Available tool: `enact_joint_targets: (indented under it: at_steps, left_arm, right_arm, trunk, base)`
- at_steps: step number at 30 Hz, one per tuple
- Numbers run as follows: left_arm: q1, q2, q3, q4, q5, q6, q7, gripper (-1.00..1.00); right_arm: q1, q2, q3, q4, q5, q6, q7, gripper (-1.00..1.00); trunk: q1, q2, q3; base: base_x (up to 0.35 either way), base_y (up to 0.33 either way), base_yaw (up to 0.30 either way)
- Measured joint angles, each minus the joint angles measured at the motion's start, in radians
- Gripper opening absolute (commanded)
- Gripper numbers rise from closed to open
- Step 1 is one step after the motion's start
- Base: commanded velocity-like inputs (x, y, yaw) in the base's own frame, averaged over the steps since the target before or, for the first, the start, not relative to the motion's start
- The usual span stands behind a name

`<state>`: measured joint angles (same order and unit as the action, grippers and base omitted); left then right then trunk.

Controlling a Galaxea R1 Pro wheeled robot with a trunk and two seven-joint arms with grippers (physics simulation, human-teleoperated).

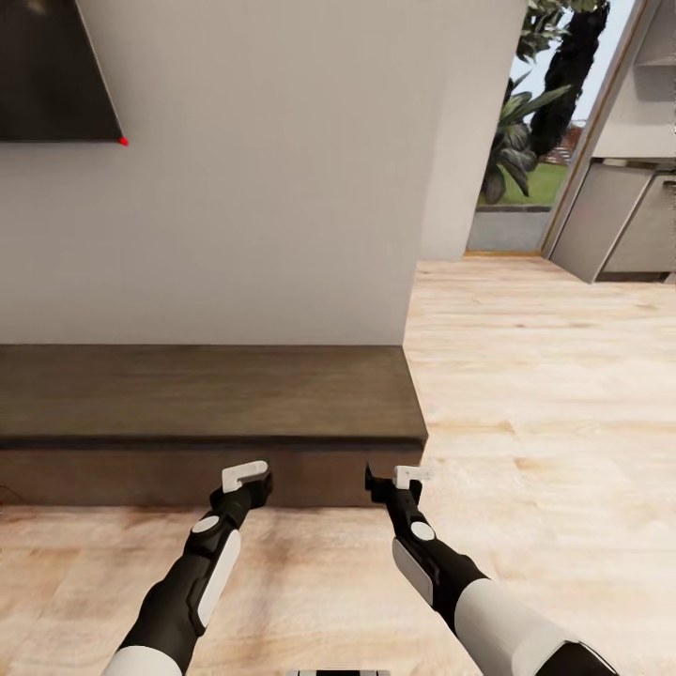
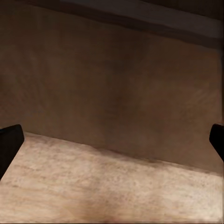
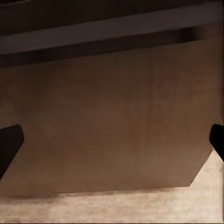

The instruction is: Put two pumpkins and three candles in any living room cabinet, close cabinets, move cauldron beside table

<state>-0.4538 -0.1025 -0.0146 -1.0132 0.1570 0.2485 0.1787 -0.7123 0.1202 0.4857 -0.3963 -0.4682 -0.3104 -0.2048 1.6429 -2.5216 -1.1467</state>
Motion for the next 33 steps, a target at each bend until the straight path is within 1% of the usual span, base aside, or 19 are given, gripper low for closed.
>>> enact_joint_targets:
  at_steps: [3, 5, 7, 10, 12, 13, 15, 16, 17, 19, 20, 21, 22, 23, 26, 27, 29, 33]
  left_arm:
    - [0.000, 0.000, 0.001, -0.023, 0.005, 0.014, 0.000, 1.00]
    - [0.000, 0.000, 0.004, -0.048, 0.007, 0.061, 0.000, 1.00]
    - [0.000, 0.000, 0.009, -0.095, 0.009, 0.158, 0.000, 1.00]
    - [0.000, 0.000, 0.014, -0.189, 0.012, 0.331, 0.001, 1.00]
    - [0.000, 0.000, 0.017, -0.236, 0.016, 0.421, 0.001, 1.00]
    - [0.000, 0.000, 0.023, -0.260, 0.020, 0.473, 0.001, 1.00]
    - [0.000, -0.001, 0.034, -0.298, 0.026, 0.541, 0.001, 1.00]
    - [0.000, -0.001, 0.042, -0.333, 0.034, 0.599, 0.001, 1.00]
    - [0.000, -0.002, 0.046, -0.353, 0.041, 0.643, 0.000, 1.00]
    - [0.000, -0.002, 0.052, -0.377, 0.059, 0.702, 0.000, 1.00]
    - [0.000, -0.002, 0.054, -0.380, 0.065, 0.710, 0.000, 1.00]
    - [0.000, -0.002, 0.059, -0.382, 0.076, 0.723, 0.001, 1.00]
    - [0.000, -0.002, 0.065, -0.383, 0.087, 0.734, 0.003, 1.00]
    - [0.000, -0.002, 0.069, -0.384, 0.093, 0.741, 0.004, 1.00]
    - [0.000, -0.002, 0.072, -0.384, 0.097, 0.746, 0.006, 1.00]
    - [-0.001, -0.002, 0.073, -0.384, 0.098, 0.747, 0.007, 1.00]
    - [-0.001, -0.002, 0.074, -0.384, 0.099, 0.748, 0.007, 1.00]
    - [-0.001, -0.003, 0.074, -0.382, 0.099, 0.750, 0.008, 1.00]
  right_arm:
    - [0.000, 0.000, 0.001, -0.001, 0.000, 0.002, 0.003, 1.00]
    - [0.000, -0.001, 0.001, -0.001, 0.000, 0.019, 0.005, 1.00]
    - [0.000, -0.002, 0.001, -0.005, 0.002, 0.057, 0.005, 1.00]
    - [0.000, -0.005, 0.000, -0.012, 0.002, 0.133, 0.005, 1.00]
    - [0.000, -0.006, -0.002, -0.014, 0.003, 0.196, 0.005, 1.00]
    - [0.000, -0.006, -0.003, -0.016, 0.002, 0.255, 0.005, 1.00]
    - [0.000, -0.006, -0.005, -0.023, -0.002, 0.333, 0.008, 1.00]
    - [0.000, -0.006, -0.006, -0.046, -0.003, 0.392, 0.008, 1.00]
    - [0.000, -0.007, -0.007, -0.068, -0.003, 0.433, 0.008, 1.00]
    - [0.000, -0.006, -0.007, -0.105, -0.003, 0.517, 0.008, 1.00]
    - [0.000, -0.006, -0.008, -0.112, -0.003, 0.539, 0.009, 1.00]
    - [0.000, -0.005, -0.009, -0.121, -0.003, 0.582, 0.009, 1.00]
    - [0.000, -0.004, -0.019, -0.130, -0.004, 0.634, 0.009, 1.00]
    - [0.000, -0.003, -0.047, -0.134, -0.004, 0.675, 0.009, 1.00]
    - [0.000, -0.002, -0.120, -0.138, -0.003, 0.751, 0.010, 1.00]
    - [0.000, -0.002, -0.135, -0.139, -0.003, 0.770, 0.011, 1.00]
    - [0.000, -0.001, -0.151, -0.139, -0.003, 0.798, 0.011, 1.00]
    - [0.000, 0.000, -0.160, -0.140, -0.003, 0.827, 0.010, 1.00]
  trunk:
    - [0.000, 0.000, 0.000]
    - [0.000, 0.000, 0.000]
    - [0.000, 0.000, 0.000]
    - [0.000, 0.000, 0.000]
    - [0.000, 0.000, 0.000]
    - [0.000, 0.000, 0.000]
    - [0.000, 0.000, 0.000]
    - [0.000, 0.000, 0.000]
    - [0.000, 0.000, 0.000]
    - [-0.001, 0.000, 0.008]
    - [-0.002, 0.001, 0.012]
    - [-0.002, 0.001, 0.015]
    - [-0.003, 0.001, 0.019]
    - [-0.003, 0.001, 0.023]
    - [-0.004, 0.002, 0.035]
    - [-0.005, 0.002, 0.039]
    - [-0.006, 0.003, 0.046]
    - [-0.008, 0.004, 0.062]
  base:
    - [-0.187, 0.000, 0.000]
    - [-0.196, 0.000, 0.000]
    - [-0.223, -0.013, 0.000]
    - [-0.111, -0.012, 0.000]
    - [-0.032, -0.003, 0.000]
    - [-0.014, -0.001, 0.000]
    - [-0.007, -0.001, 0.000]
    - [-0.003, 0.000, 0.000]
    - [-0.002, 0.000, 0.000]
    - [-0.001, 0.000, 0.000]
    - [0.000, 0.000, 0.000]
    - [0.000, 0.000, 0.000]
    - [0.000, 0.000, 0.000]
    - [0.000, 0.000, 0.000]
    - [0.000, 0.000, 0.000]
    - [0.000, 0.000, 0.000]
    - [0.000, 0.000, 0.000]
    - [0.000, 0.000, 0.000]
